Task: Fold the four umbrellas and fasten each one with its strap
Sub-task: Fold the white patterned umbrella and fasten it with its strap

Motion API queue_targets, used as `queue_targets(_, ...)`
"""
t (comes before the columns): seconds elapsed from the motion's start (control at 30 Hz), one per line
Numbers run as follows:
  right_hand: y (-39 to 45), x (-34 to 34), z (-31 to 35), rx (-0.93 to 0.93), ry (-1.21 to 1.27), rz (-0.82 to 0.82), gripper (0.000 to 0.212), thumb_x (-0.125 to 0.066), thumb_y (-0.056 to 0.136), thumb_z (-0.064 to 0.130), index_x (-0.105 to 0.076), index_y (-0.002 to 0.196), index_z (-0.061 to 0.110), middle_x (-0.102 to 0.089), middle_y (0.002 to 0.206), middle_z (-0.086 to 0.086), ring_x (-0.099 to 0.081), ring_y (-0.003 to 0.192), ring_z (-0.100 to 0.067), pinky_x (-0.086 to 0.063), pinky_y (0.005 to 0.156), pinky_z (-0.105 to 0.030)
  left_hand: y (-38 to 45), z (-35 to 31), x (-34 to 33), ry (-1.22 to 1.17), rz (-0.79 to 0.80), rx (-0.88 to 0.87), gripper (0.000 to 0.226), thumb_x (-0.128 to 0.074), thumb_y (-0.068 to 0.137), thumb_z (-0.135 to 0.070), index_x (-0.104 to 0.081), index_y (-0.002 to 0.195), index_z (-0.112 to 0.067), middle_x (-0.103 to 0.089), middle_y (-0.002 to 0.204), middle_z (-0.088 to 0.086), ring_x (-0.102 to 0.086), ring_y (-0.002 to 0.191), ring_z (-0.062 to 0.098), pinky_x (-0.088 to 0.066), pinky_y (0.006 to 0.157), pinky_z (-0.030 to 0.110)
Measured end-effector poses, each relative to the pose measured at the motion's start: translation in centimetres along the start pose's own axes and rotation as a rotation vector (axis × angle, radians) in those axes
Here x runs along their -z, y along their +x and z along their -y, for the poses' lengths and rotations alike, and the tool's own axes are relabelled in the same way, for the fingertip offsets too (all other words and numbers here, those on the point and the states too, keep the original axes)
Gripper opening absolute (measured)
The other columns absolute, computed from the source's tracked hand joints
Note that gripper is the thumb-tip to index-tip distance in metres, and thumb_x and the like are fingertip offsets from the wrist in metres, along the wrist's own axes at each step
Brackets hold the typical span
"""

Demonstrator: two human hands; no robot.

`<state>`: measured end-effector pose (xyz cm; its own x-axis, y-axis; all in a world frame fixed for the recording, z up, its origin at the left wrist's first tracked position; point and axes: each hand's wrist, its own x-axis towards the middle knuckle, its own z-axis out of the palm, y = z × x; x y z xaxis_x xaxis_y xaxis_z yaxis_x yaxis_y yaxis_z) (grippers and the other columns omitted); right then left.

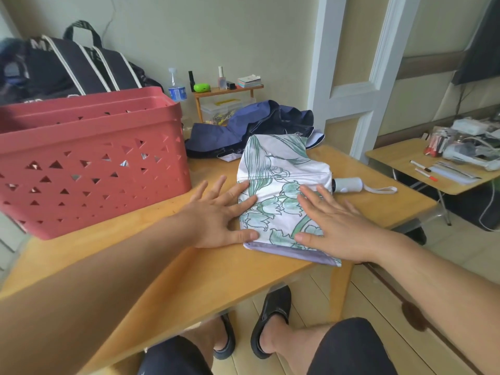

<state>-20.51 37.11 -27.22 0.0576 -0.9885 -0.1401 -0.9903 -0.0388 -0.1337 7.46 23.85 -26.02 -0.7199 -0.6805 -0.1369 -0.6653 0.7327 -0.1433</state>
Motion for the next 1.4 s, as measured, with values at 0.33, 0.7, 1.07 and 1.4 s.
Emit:
queue_targets(0.33, -4.2, -0.3, 1.1, 0.08, 0.141, 0.043, 0.037, -0.03, 0.107, 0.057, -0.032, 0.14, 0.074, 0.011, 0.164, 0.034, 0.028, 0.152, -0.005, 0.013, 0.124, -0.059, 0.6, -3.9, 2.8, -0.413, -0.097, 0.303, 0.051, -0.027, 0.101, -0.071, -0.055, 0.141, -0.056, -0.021, 0.168, -0.024, -0.007, 0.159, 0.041, 0.001, 0.123, 0.067)
queue_targets(0.7, -5.9, 1.8, 1.3, 0.037, 0.271, 0.119, 0.031, -0.055, 0.099, 0.06, -0.06, 0.129, 0.063, -0.023, 0.165, 0.026, -0.009, 0.155, -0.001, -0.007, 0.127, -0.045, 1.8, -8.2, 0.8, -0.23, -0.174, 0.079, 0.064, -0.035, 0.102, -0.066, -0.031, 0.159, -0.035, -0.034, 0.151, 0.003, -0.033, 0.139, 0.03, -0.03, 0.118, 0.044)
queue_targets(1.07, 1.9, 0.1, 4.2, -0.197, 0.169, -0.402, 0.033, -0.051, 0.102, 0.038, -0.061, 0.133, 0.033, -0.056, 0.129, -0.002, -0.048, 0.128, -0.029, -0.044, 0.104, -0.038, -0.7, -9.3, 1.0, -0.129, 0.056, 0.067, 0.087, -0.01, 0.096, -0.08, 0.007, 0.166, -0.031, 0.008, 0.173, -0.003, 0.007, 0.159, 0.026, -0.008, 0.128, 0.052)
queue_targets(1.4, -1.3, -0.6, 4.1, -0.297, 0.013, -0.084, 0.066, -0.013, 0.103, 0.066, -0.006, 0.164, 0.042, 0.0, 0.172, 0.002, -0.001, 0.158, -0.021, -0.014, 0.125, -0.053, -4.3, -3.8, 2.2, -0.067, -0.067, 0.163, 0.056, -0.022, 0.103, -0.069, -0.062, 0.127, -0.039, -0.063, 0.139, -0.008, -0.053, 0.133, 0.022, -0.039, 0.104, 0.04)
